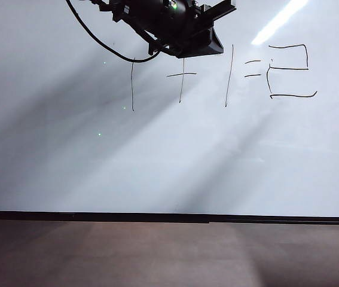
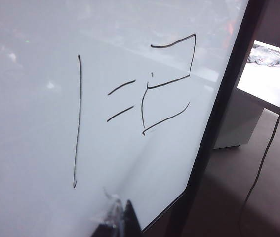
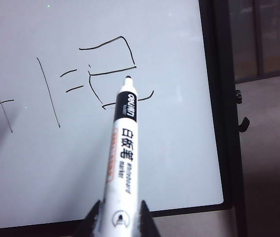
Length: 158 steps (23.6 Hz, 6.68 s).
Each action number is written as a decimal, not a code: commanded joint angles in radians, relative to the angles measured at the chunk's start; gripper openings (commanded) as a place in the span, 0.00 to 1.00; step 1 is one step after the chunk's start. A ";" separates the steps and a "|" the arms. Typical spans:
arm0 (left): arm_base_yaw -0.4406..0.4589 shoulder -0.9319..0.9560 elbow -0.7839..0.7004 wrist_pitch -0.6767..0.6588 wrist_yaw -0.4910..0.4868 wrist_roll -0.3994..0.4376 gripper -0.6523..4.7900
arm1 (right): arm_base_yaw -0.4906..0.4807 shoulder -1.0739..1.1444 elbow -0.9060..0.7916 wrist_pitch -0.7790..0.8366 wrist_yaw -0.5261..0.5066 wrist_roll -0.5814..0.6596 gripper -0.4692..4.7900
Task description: Reach to the right to find the marker pen, pick it up, and write the answer to the math problem on the whiteboard.
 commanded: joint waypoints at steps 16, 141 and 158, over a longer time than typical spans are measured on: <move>0.166 -0.649 -0.185 -0.598 -0.172 0.284 0.11 | 0.000 -0.001 0.005 0.011 0.001 0.000 0.08; 0.633 -1.793 -1.347 -0.315 -0.122 0.068 0.11 | 0.264 -0.001 -0.166 0.076 0.299 -0.206 0.08; 0.633 -1.793 -1.347 -0.316 -0.121 0.067 0.11 | 0.232 -0.001 -0.166 0.077 0.288 -0.217 0.08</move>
